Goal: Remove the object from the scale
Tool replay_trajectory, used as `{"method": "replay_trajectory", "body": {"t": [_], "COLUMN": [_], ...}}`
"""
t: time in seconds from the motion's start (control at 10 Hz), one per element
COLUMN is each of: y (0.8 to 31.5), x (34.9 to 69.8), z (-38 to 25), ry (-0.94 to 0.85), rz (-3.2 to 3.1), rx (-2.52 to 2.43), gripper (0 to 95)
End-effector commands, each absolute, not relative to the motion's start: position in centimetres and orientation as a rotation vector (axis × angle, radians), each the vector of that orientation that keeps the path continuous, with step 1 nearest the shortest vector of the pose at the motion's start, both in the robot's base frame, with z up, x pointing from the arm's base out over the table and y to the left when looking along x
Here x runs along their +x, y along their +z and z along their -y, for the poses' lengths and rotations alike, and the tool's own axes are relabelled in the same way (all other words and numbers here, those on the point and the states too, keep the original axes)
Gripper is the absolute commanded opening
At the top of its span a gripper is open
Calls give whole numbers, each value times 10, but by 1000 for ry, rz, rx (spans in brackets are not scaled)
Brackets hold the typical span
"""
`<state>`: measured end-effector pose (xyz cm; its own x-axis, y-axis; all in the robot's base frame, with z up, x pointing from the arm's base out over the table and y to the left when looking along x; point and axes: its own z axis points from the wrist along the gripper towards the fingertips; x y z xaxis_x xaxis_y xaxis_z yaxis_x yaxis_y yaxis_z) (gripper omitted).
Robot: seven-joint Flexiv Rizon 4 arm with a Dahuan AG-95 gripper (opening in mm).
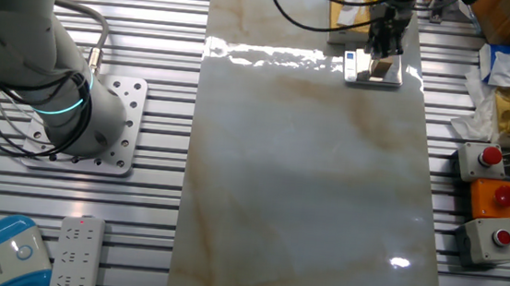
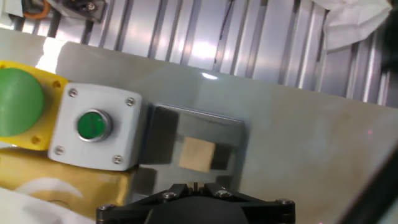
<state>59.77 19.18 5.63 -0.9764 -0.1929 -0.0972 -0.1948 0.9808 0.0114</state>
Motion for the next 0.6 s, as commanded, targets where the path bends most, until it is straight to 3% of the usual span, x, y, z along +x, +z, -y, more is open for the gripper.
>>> {"method": "replay_trajectory", "body": {"t": [0.1, 0.2, 0.3, 0.4, 0.5, 0.6], "y": [58, 58, 59, 59, 59, 59], "x": [595, 595, 595, 595, 595, 595], "z": [-190, -190, -191, -191, -191, -192], "ry": [17, 11, 16, 27, 34, 39], "rz": [-3025, -3028, -3030, -3028, -3028, -3027], "rx": [-324, -345, -364, -372, -370, -369], "gripper": [0, 190, 570, 760, 950, 950]}}
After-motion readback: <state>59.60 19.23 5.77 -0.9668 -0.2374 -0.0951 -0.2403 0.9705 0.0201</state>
